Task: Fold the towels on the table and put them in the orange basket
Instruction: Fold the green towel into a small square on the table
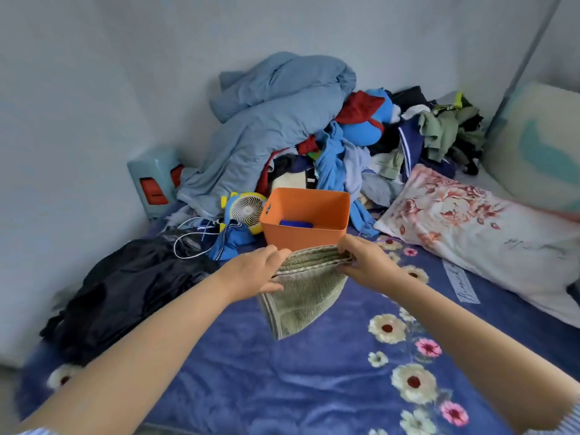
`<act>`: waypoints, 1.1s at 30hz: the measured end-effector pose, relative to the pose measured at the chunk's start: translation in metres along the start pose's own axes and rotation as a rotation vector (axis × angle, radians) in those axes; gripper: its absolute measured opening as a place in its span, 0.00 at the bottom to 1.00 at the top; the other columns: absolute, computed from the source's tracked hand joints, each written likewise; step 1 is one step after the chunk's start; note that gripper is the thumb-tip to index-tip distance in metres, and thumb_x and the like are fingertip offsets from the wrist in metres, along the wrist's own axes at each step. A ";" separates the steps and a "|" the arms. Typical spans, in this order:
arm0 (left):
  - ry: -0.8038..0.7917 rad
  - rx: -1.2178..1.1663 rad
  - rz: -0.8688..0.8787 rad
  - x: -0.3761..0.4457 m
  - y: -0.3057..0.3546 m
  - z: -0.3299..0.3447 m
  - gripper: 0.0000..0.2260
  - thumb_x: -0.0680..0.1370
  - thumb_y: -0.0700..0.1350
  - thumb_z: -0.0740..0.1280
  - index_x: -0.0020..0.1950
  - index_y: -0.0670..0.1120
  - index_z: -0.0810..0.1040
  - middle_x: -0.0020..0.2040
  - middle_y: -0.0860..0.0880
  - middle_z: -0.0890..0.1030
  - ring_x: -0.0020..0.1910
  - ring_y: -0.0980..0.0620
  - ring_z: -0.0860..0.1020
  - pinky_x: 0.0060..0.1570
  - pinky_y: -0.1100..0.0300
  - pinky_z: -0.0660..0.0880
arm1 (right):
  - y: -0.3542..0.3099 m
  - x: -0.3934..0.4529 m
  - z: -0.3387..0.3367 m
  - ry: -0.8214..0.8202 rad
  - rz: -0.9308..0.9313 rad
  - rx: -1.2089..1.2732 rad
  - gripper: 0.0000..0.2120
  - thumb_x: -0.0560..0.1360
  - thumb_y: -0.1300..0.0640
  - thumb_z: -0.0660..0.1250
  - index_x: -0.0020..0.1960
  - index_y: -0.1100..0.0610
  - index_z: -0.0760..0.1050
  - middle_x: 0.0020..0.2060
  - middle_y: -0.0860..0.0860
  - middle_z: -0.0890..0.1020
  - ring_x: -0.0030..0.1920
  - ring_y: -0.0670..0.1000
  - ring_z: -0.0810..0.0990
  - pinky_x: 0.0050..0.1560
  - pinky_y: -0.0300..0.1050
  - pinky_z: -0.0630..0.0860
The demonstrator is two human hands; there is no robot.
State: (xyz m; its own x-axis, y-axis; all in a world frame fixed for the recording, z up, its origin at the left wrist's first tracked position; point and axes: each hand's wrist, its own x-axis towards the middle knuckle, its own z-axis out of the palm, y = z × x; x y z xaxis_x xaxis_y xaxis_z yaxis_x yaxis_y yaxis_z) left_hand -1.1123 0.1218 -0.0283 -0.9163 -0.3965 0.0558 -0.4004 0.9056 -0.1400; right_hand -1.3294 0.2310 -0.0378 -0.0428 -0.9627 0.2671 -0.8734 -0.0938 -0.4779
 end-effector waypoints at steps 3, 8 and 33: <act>-0.050 -0.087 -0.105 0.009 -0.037 0.009 0.31 0.77 0.53 0.62 0.74 0.43 0.54 0.61 0.46 0.69 0.59 0.51 0.71 0.55 0.59 0.70 | -0.002 0.037 0.012 -0.047 0.007 0.030 0.17 0.71 0.64 0.69 0.57 0.59 0.68 0.51 0.58 0.77 0.48 0.55 0.74 0.39 0.31 0.59; -0.104 -0.048 -0.139 0.054 -0.090 0.019 0.25 0.77 0.50 0.63 0.70 0.42 0.62 0.62 0.45 0.70 0.61 0.49 0.69 0.57 0.57 0.69 | 0.018 0.100 0.018 -0.115 0.038 -0.038 0.21 0.71 0.64 0.68 0.64 0.62 0.71 0.57 0.57 0.78 0.59 0.55 0.74 0.51 0.35 0.63; -0.260 -0.170 -0.230 0.410 -0.287 0.124 0.14 0.77 0.40 0.63 0.62 0.41 0.66 0.58 0.42 0.70 0.53 0.41 0.75 0.47 0.52 0.71 | 0.250 0.408 0.055 -0.193 0.397 -0.081 0.08 0.72 0.64 0.64 0.49 0.61 0.68 0.49 0.58 0.75 0.44 0.55 0.71 0.43 0.47 0.66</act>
State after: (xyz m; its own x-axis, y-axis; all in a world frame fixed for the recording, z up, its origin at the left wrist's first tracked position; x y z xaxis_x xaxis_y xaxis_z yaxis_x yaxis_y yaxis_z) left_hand -1.3726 -0.3195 -0.0881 -0.7791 -0.5977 -0.1892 -0.6108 0.7917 0.0139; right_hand -1.5387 -0.1991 -0.0946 -0.2975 -0.9506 -0.0884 -0.8431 0.3050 -0.4430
